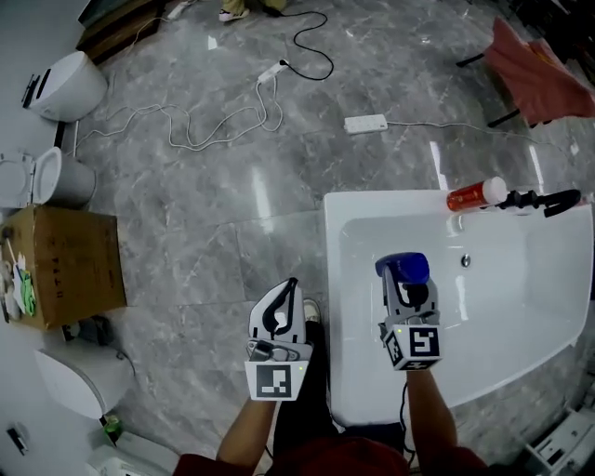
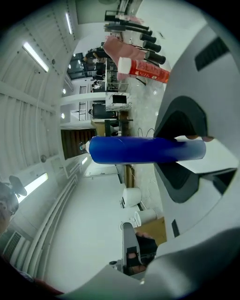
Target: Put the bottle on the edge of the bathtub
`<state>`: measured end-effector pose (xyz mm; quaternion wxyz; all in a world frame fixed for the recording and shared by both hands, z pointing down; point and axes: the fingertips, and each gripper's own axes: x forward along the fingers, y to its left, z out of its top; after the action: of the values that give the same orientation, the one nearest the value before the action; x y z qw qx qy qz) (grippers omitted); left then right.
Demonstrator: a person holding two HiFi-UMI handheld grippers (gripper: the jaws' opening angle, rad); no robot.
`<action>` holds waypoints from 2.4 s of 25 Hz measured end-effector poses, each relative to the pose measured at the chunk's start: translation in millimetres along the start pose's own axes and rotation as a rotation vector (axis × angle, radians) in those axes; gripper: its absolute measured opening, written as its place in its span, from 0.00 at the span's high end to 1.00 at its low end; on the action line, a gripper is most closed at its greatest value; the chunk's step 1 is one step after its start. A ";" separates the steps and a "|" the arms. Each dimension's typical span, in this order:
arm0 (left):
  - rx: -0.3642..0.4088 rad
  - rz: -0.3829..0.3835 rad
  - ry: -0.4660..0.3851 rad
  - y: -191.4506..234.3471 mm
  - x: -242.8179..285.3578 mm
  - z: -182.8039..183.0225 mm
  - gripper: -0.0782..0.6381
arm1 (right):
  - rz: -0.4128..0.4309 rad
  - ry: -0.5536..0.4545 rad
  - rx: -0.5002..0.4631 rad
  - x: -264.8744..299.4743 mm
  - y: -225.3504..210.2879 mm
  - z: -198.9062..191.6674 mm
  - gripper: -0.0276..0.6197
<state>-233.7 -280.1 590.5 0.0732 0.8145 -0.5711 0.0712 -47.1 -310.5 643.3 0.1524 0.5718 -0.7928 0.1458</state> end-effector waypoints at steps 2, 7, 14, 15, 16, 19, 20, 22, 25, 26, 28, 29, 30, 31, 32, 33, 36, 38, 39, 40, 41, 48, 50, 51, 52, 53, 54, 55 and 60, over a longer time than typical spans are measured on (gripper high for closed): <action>-0.038 0.018 0.016 8.6 9.5 -19.8 0.88 | 0.003 0.020 -0.011 25.4 -1.6 -12.7 0.73; -0.076 0.041 0.086 33.5 30.3 -65.8 0.88 | 0.000 0.024 -0.022 88.2 -2.1 -28.1 0.73; -0.077 0.023 0.074 43.8 48.0 -82.3 0.88 | -0.032 -0.041 -0.071 154.7 -3.9 -18.5 0.73; -0.076 0.021 0.070 45.5 50.1 -83.4 0.88 | -0.041 -0.048 -0.085 160.7 -4.2 -17.6 0.73; -0.076 0.021 0.067 46.9 52.1 -84.8 0.88 | -0.047 -0.054 -0.101 166.0 -4.4 -17.8 0.73; -0.091 0.021 0.075 48.4 55.6 -91.1 0.88 | -0.050 -0.068 -0.114 176.4 -4.5 -25.9 0.73; -0.093 0.019 0.078 48.1 55.7 -92.7 0.88 | -0.053 -0.078 -0.108 177.1 -4.9 -28.0 0.73; -0.093 0.012 0.079 47.8 55.0 -94.6 0.88 | -0.063 -0.097 -0.103 175.7 -6.1 -29.6 0.73; -0.098 0.012 0.085 48.3 53.5 -96.7 0.88 | -0.071 -0.109 -0.081 175.0 -5.7 -29.5 0.73; -0.099 0.011 0.081 47.7 53.9 -96.0 0.88 | -0.070 -0.107 -0.075 175.5 -6.1 -30.1 0.72; -0.084 0.001 0.083 44.6 54.0 -96.0 0.88 | -0.068 -0.090 -0.064 177.2 -8.2 -33.0 0.72; -0.076 -0.004 0.085 43.2 53.8 -95.6 0.88 | -0.066 -0.080 -0.057 177.8 -9.2 -34.8 0.72; -0.075 -0.004 0.082 42.5 53.8 -94.0 0.88 | -0.063 -0.072 -0.050 178.0 -9.7 -36.6 0.70; -0.079 -0.001 0.077 42.2 53.7 -92.2 0.88 | -0.057 -0.064 -0.043 177.6 -9.7 -38.5 0.69; -0.083 0.002 0.077 41.9 53.1 -90.9 0.88 | -0.051 -0.055 -0.036 176.6 -9.3 -40.9 0.67; -0.082 0.003 0.079 41.4 51.8 -90.0 0.88 | -0.047 -0.043 -0.030 174.9 -8.7 -43.8 0.66; -0.070 0.007 0.066 39.2 47.9 -80.7 0.88 | -0.034 -0.012 -0.027 166.1 -5.5 -52.3 0.62; -0.073 0.014 0.059 35.8 45.0 -69.7 0.88 | -0.022 0.015 -0.039 154.1 -2.5 -56.2 0.60; -0.069 0.017 0.051 32.6 44.0 -62.3 0.88 | -0.013 0.032 -0.052 145.2 -0.6 -58.1 0.60; -0.064 0.021 0.037 28.5 43.9 -53.7 0.88 | -0.002 0.048 -0.065 134.9 1.0 -60.2 0.59; -0.061 0.026 0.022 24.5 44.3 -45.0 0.88 | 0.009 0.060 -0.075 124.3 2.0 -62.6 0.59; -0.051 0.071 -0.023 -12.8 -9.3 -1.0 0.88 | 0.046 0.093 -0.041 5.5 7.0 -74.9 0.59; -0.050 0.076 -0.024 -31.4 -35.8 9.2 0.88 | 0.049 0.081 -0.026 -39.9 2.9 -69.1 0.59; -0.049 0.080 -0.026 -40.8 -48.3 14.6 0.88 | 0.053 0.072 -0.018 -61.0 0.1 -64.5 0.59; -0.049 0.087 -0.027 -50.0 -60.8 20.2 0.88 | 0.057 0.062 -0.016 -80.9 -2.8 -59.0 0.59; -0.050 0.097 -0.028 -59.0 -73.8 25.9 0.88 | 0.061 0.050 -0.017 -100.3 -5.6 -52.9 0.59; -0.049 0.107 -0.030 -68.1 -87.7 32.0 0.88 | 0.066 0.036 -0.019 -119.6 -7.9 -46.3 0.59; -0.045 0.115 -0.033 -77.4 -102.2 38.4 0.88 | 0.069 0.017 -0.019 -138.9 -9.9 -39.3 0.59; 0.003 0.156 -0.058 -123.3 -170.2 71.5 0.88 | 0.108 -0.094 -0.042 -224.8 -20.5 4.3 0.59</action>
<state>-172.8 -96.3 481.8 0.0497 0.7695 -0.6344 0.0537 39.4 -124.6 548.7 0.1188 0.5311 -0.8317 0.1100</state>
